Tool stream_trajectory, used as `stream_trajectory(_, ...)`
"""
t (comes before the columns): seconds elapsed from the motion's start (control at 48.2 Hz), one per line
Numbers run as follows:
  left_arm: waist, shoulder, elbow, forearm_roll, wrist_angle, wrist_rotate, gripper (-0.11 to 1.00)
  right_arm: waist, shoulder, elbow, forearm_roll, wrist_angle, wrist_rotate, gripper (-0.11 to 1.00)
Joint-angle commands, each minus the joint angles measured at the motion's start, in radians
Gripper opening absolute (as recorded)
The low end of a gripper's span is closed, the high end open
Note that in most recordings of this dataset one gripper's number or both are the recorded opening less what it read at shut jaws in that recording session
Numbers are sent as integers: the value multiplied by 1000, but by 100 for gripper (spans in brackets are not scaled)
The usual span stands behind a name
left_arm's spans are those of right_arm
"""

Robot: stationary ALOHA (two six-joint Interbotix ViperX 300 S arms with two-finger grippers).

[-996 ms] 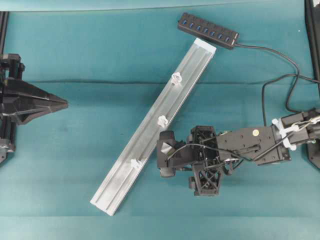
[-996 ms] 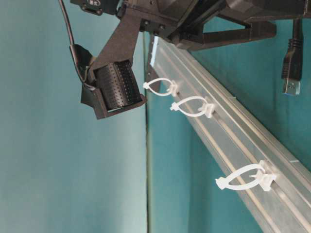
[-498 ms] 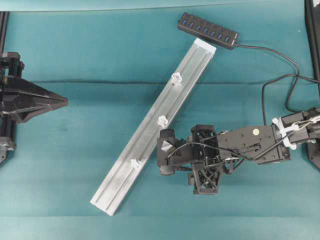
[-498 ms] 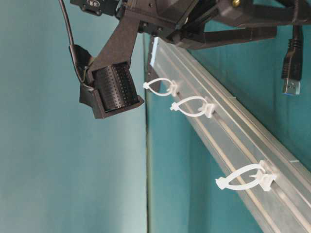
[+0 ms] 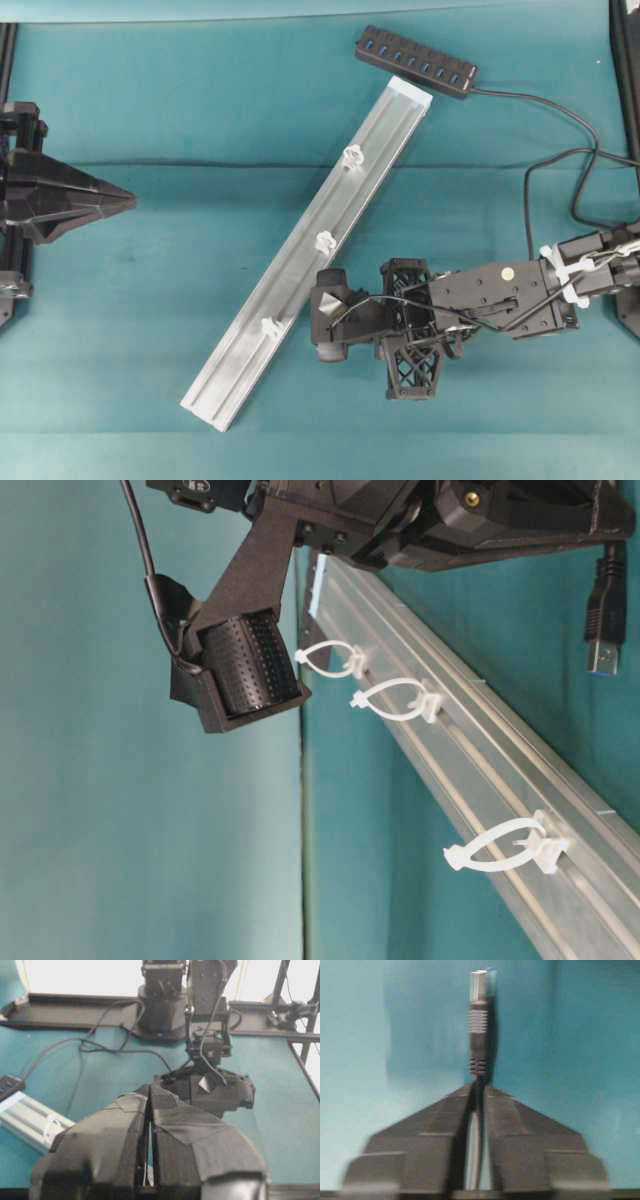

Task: Pass the USB cable through three rings with both arms.
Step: 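Close the right gripper on the cable just below the USB-A plug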

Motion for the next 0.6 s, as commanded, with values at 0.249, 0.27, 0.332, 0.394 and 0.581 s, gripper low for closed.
stream_trajectory(0.249, 3, 0, -6, 3, -5, 0, -1, 17, 29, 3, 2, 32, 44, 9)
stream_trajectory(0.27, 3, 0, -6, 3, -5, 0, -1, 17, 29, 3, 2, 32, 44, 9)
stream_trajectory(0.332, 2, 0, -3, 3, -5, 0, -1, 17, 31, 3, 2, 32, 44, 9)
stream_trajectory(0.394, 3, -2, -2, 3, -5, 0, -1, 18, 29, 2, 2, 31, 41, 9)
stream_trajectory(0.581, 3, -15, -6, 3, -5, 0, -1, 17, 2, -18, -8, 41, 23, 9)
